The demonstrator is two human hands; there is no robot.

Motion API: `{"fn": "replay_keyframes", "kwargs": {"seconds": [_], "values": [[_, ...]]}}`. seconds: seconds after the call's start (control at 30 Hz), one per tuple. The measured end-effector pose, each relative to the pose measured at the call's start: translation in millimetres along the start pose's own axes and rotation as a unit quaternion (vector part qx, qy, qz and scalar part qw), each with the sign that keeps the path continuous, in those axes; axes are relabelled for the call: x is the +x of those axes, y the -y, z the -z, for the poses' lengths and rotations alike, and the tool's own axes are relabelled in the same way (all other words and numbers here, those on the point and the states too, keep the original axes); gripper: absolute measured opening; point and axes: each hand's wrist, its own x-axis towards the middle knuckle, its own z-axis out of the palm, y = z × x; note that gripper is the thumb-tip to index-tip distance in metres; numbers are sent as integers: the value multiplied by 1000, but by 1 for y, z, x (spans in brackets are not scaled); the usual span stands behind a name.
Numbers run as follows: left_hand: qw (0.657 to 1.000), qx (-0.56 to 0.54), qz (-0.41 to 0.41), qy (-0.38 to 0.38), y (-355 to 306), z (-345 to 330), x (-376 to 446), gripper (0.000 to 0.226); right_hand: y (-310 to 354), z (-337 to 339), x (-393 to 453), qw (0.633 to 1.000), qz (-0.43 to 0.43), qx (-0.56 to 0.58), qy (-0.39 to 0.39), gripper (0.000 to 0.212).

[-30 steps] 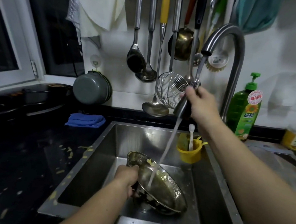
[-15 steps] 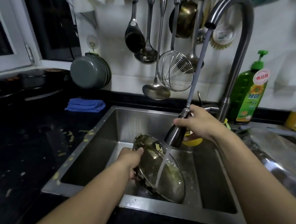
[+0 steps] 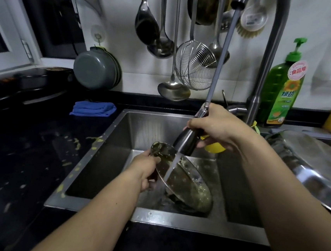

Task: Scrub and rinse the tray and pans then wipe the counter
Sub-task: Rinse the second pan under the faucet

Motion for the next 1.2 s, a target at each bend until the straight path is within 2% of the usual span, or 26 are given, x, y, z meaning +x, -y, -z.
{"fn": "replay_keyframes", "kwargs": {"seconds": [0.2,0.3,0.4,0.6,0.83,1.1,1.2], "values": [[1000,9,-6,-7,-4,-4,-9,56,-7,19,-7,997,-22,-72,-33,32],[1000,13,-15,-12,-6,-6,-14,51,-8,28,-11,995,-25,-94,-28,25],[1000,12,-12,-19,-7,-8,-18,46,-10,31,-14,995,-29,-89,-16,29],[1000,29,2,2,-8,-6,-25,60,-8,5,-5,999,-8,-27,-35,31],[999,49,-12,2,-12,-8,-34,33,-1,-26,16,994,20,14,-107,31],[999,43,-25,-12,-14,-10,-40,44,4,-36,27,988,31,8,-149,33],[999,43,-22,-15,-13,-9,-39,43,3,-37,30,984,33,-14,-172,25]]}}
